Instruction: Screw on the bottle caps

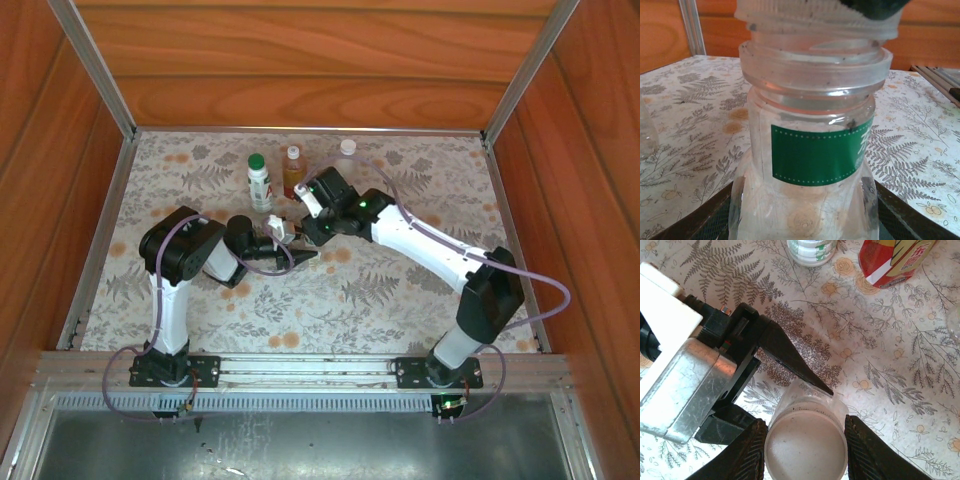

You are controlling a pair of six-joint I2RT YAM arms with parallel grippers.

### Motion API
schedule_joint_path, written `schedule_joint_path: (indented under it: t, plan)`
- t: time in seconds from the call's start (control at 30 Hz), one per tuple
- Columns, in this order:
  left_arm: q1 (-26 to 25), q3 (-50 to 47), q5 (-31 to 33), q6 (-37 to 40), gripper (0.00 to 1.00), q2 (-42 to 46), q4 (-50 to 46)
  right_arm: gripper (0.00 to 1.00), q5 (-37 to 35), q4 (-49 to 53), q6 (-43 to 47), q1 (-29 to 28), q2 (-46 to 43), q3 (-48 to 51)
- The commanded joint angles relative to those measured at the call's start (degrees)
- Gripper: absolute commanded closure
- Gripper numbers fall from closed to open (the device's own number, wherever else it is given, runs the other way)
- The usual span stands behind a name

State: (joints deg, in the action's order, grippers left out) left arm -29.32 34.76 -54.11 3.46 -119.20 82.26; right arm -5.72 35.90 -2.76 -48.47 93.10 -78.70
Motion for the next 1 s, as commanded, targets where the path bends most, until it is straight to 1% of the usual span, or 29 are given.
schedule_joint_path:
  t: [0.0, 0.13, 0.2, 0.43, 0.5, 0.67, 0.73, 0.87, 0.97]
  plan:
    - [-0.3, 0.7, -0.9, -1.5, 0.42, -1.7, -1.0, 0.6, -0.2, -2.0, -2.8, -0.6, -0.9, 3.4]
    - [-0.3, 0.7, -0.8, -1.8, 0.42, -1.5, -1.0, 0.6, -0.6, -4.6, -3.7, -0.6, -1.5, 5.5]
    - [-0.2, 0.7, -0.9, -1.6, 0.42, -1.5, -1.1, 0.59, -0.6, -4.3, -3.7, -0.5, -1.2, 5.6]
    - [-0.2, 0.4, -1.4, -0.7, 0.42, -1.5, -1.0, 0.52, -0.9, -1.9, -2.4, -0.6, -1.3, 1.7]
    - [-0.3, 0.2, -1.1, -0.7, 0.42, -1.4, -1.0, 0.47, -1.4, -1.8, -2.5, -0.6, -1.5, 0.7]
    - [-0.2, -0.2, -0.9, -0.5, 0.42, -1.3, -1.0, 0.25, -0.7, -3.9, -3.0, -0.6, -4.1, 1.6]
    - [-0.3, -0.3, -1.0, -0.5, 0.42, -1.3, -1.0, 0.22, -0.5, -5.4, -4.1, -0.5, -5.5, 3.2]
    - [-0.3, -0.5, -1.0, -0.3, 0.42, -1.0, -1.0, 0.49, -2.5, -4.1, -6.0, 0.6, -5.9, 4.1]
    - [-0.3, -0.5, -1.2, -0.3, 0.42, -0.9, -1.0, 0.58, -2.5, -2.4, -6.4, 1.5, -5.0, 4.0]
